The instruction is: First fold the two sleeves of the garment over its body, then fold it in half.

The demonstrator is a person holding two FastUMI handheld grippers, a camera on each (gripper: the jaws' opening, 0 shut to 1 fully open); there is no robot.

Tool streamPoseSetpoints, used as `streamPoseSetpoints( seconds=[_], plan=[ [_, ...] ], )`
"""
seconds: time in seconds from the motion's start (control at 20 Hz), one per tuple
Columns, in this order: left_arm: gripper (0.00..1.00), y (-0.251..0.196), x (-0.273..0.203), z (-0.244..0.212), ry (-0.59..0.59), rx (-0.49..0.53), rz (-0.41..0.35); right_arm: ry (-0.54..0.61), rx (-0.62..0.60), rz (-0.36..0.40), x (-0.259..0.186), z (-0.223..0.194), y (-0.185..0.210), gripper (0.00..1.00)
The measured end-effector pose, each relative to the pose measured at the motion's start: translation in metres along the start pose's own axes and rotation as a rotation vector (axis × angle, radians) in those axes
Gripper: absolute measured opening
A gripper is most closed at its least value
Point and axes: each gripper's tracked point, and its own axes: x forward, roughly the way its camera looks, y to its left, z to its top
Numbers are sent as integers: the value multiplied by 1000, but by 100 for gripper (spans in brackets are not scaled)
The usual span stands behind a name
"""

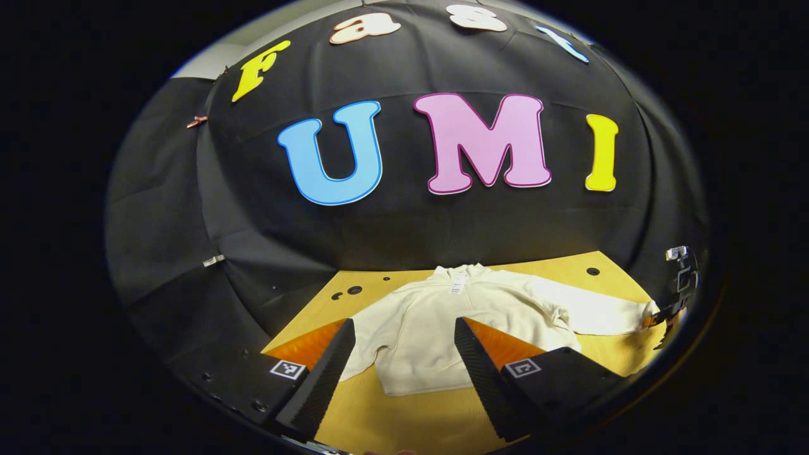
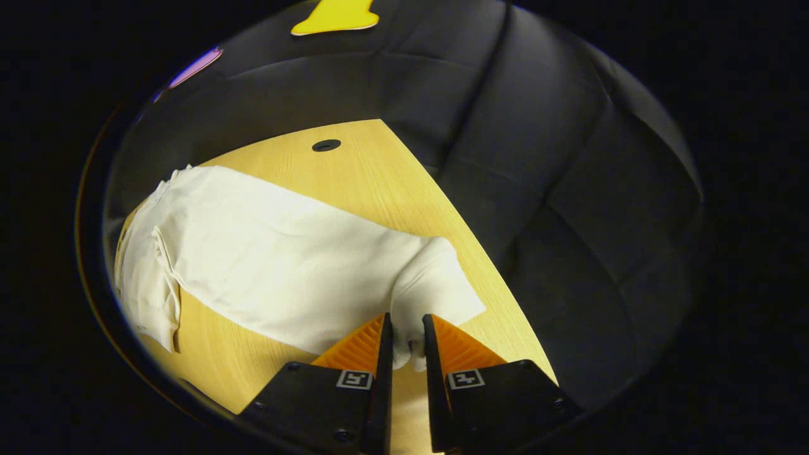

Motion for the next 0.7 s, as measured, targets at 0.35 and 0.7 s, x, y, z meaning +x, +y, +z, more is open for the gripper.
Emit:
streamPoseSetpoints(
  seconds=[0.35, 0.7],
  plan=[
    [98, 29, -3, -5, 10, -24, 42, -4, 29, 25, -9, 14, 8, 8],
    [98, 56, -3, -15, 7, -84, 67, -145, -39, 92, -51, 94, 56, 8]
  ],
)
